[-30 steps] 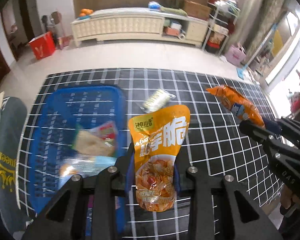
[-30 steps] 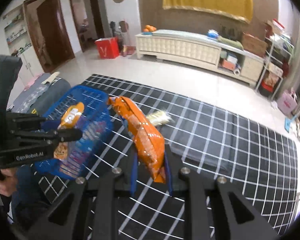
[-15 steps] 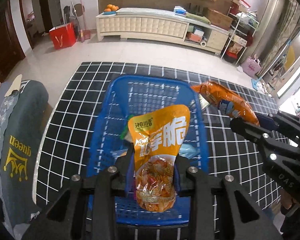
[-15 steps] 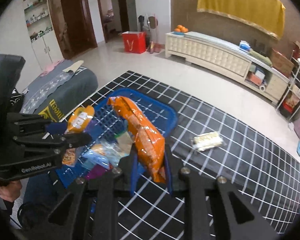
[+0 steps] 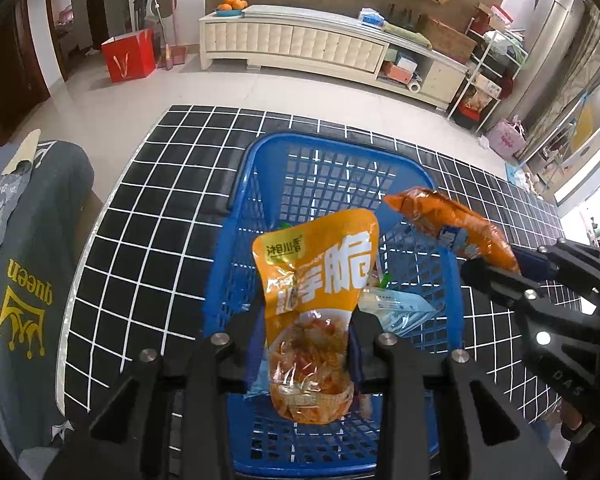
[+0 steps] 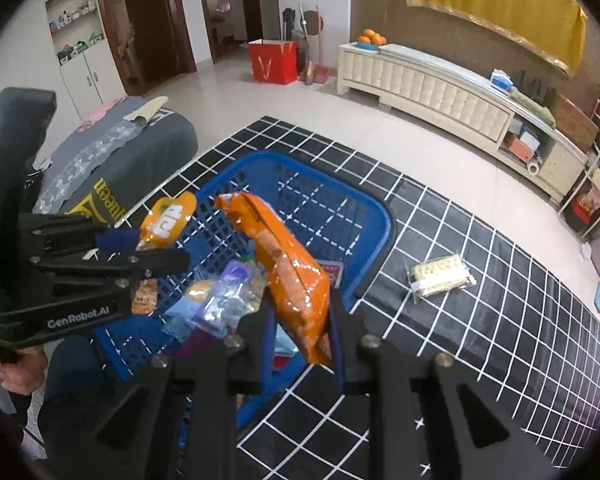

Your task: Organize snacks

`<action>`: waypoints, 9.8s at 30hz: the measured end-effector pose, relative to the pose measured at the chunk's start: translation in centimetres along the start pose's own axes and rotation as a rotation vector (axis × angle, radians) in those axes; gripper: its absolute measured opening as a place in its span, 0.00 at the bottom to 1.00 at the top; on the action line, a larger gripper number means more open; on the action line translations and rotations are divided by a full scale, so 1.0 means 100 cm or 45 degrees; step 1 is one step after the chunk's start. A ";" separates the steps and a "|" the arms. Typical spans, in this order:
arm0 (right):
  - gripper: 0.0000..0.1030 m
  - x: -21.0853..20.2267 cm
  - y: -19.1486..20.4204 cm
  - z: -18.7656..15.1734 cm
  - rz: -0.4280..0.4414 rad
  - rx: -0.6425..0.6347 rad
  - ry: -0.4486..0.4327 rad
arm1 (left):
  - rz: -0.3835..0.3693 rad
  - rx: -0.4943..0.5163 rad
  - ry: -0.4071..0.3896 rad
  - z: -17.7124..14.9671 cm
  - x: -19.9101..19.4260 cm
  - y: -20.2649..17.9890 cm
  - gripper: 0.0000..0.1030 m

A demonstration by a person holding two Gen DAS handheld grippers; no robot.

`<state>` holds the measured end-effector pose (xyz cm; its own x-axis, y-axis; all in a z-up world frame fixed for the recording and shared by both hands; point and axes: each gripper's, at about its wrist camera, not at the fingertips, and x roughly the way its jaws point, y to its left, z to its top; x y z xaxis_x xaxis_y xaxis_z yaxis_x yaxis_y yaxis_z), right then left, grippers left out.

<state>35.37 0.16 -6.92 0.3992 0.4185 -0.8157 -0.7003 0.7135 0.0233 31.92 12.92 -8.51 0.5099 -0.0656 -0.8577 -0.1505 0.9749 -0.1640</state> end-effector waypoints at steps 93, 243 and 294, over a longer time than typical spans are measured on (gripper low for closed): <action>0.75 0.058 -0.177 0.007 -0.102 0.794 0.151 | 0.021 0.129 0.019 0.105 0.048 -0.087 0.49; 1.00 -0.332 0.103 -0.128 -0.573 0.270 -0.747 | -0.004 0.177 -0.779 -0.173 -0.302 -0.106 0.49; 1.00 -0.352 0.129 -0.170 -0.547 0.323 -0.777 | -0.002 0.291 -0.822 -0.228 -0.317 -0.124 0.49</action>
<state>2.24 -14.90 12.26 0.9100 0.2594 -0.3234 -0.2840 0.9583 -0.0307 -1.72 -1.94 9.59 0.9235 0.0035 -0.3835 -0.0026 1.0000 0.0030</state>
